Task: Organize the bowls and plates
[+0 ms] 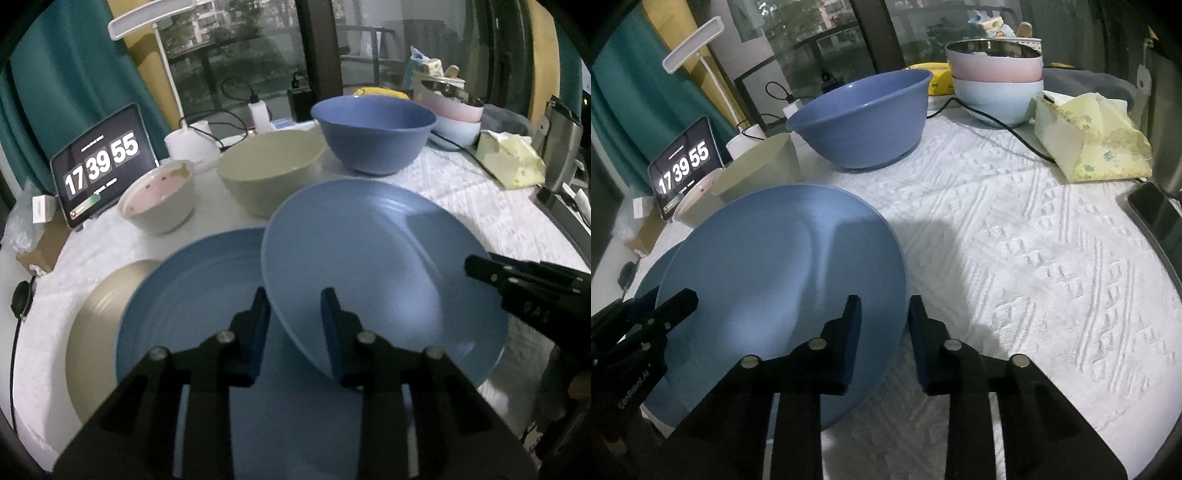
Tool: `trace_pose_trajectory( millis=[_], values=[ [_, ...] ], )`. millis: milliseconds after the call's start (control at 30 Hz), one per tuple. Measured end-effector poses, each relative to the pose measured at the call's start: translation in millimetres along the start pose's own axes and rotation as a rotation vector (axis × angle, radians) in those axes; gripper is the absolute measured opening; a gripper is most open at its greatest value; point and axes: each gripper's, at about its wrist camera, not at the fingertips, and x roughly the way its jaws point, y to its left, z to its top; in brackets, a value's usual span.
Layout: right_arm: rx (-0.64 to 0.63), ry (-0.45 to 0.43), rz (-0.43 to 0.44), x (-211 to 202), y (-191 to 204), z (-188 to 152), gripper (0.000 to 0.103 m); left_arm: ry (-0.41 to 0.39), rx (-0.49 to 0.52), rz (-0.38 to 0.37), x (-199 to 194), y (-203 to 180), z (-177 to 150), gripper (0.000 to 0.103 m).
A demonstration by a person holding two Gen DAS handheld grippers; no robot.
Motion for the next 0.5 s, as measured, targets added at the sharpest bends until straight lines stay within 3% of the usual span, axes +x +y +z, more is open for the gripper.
trace_pose_trajectory(
  millis=[500],
  values=[
    [0.029,-0.055,-0.04,-24.9,-33.5,8.1,0.021,-0.008,0.044,-0.041,-4.2,-33.0,8.5,0.028]
  ],
)
